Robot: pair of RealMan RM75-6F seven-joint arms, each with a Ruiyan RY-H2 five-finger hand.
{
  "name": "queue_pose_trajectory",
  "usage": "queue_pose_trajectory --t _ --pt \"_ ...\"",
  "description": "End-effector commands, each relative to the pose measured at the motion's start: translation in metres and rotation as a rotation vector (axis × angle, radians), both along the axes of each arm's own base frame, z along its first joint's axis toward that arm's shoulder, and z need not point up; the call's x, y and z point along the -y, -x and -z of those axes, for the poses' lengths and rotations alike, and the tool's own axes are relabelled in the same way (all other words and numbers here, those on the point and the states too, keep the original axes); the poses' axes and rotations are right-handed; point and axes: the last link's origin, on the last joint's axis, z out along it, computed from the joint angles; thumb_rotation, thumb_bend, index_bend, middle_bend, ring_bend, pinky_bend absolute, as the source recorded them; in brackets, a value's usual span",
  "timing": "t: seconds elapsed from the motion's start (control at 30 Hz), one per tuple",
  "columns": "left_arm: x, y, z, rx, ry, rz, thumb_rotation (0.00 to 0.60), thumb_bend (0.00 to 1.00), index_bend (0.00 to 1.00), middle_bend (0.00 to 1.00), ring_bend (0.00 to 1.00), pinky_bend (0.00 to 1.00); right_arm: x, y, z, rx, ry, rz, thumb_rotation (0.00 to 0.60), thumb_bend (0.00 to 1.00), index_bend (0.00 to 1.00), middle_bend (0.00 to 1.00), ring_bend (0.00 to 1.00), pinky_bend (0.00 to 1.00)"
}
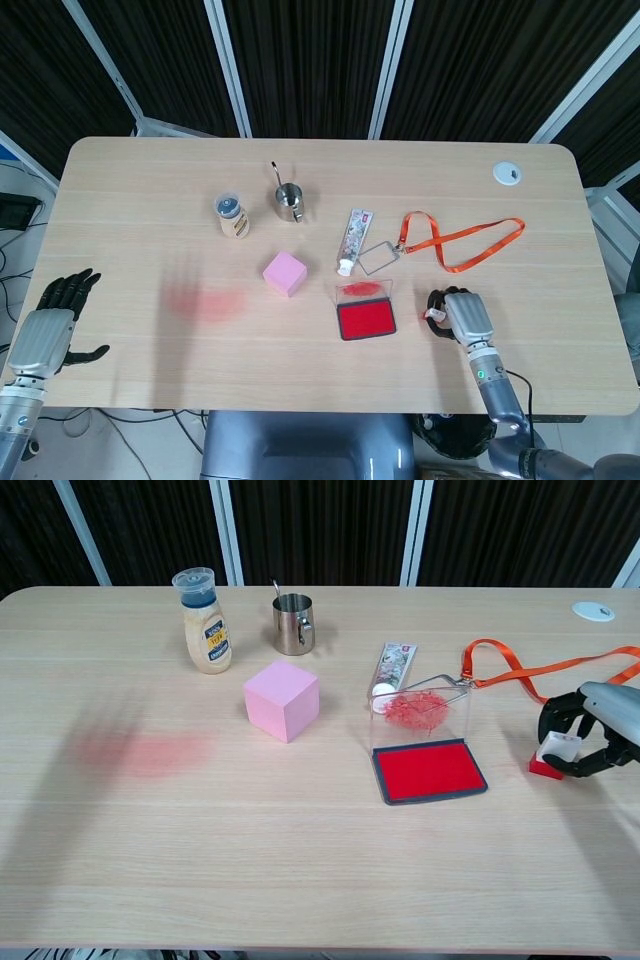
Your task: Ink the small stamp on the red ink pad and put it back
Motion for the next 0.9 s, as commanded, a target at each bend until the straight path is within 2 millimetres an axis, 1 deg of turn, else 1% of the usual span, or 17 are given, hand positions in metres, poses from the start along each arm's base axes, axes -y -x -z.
queue_pose_trajectory --t 0.03,0.2,0.53,0.9 --pt "0.0001 -0.0001 0.0000 0.000 0.000 0.001 0.600 0.02 0.00 0.00 0.00 0.00 -0.0002 0.0002 -0.0002 0.000 0.000 0.002 0.600 0.59 0.75 0.56 0.37 0.40" --pt "0.0001 0.0000 -0.0002 0.000 0.000 0.000 0.600 0.02 0.00 0.00 0.00 0.00 -0.0001 0.0005 -0.0010 -0.001 0.000 0.005 0.600 0.59 0.72 0.54 0.36 0.39" --pt "0.0004 -0.0002 -0.0002 0.000 0.001 0.001 0.600 0.02 0.00 0.00 0.00 0.00 -0.0008 0.0014 -0.0020 -0.007 0.000 0.012 0.600 0.58 0.70 0.52 0.35 0.38" --pt "0.0005 -0.0004 -0.0004 0.000 0.001 0.002 0.600 0.02 0.00 0.00 0.00 0.00 -0.0017 0.0016 -0.0016 -0.012 -0.005 0.017 0.600 0.57 0.64 0.47 0.32 0.36"
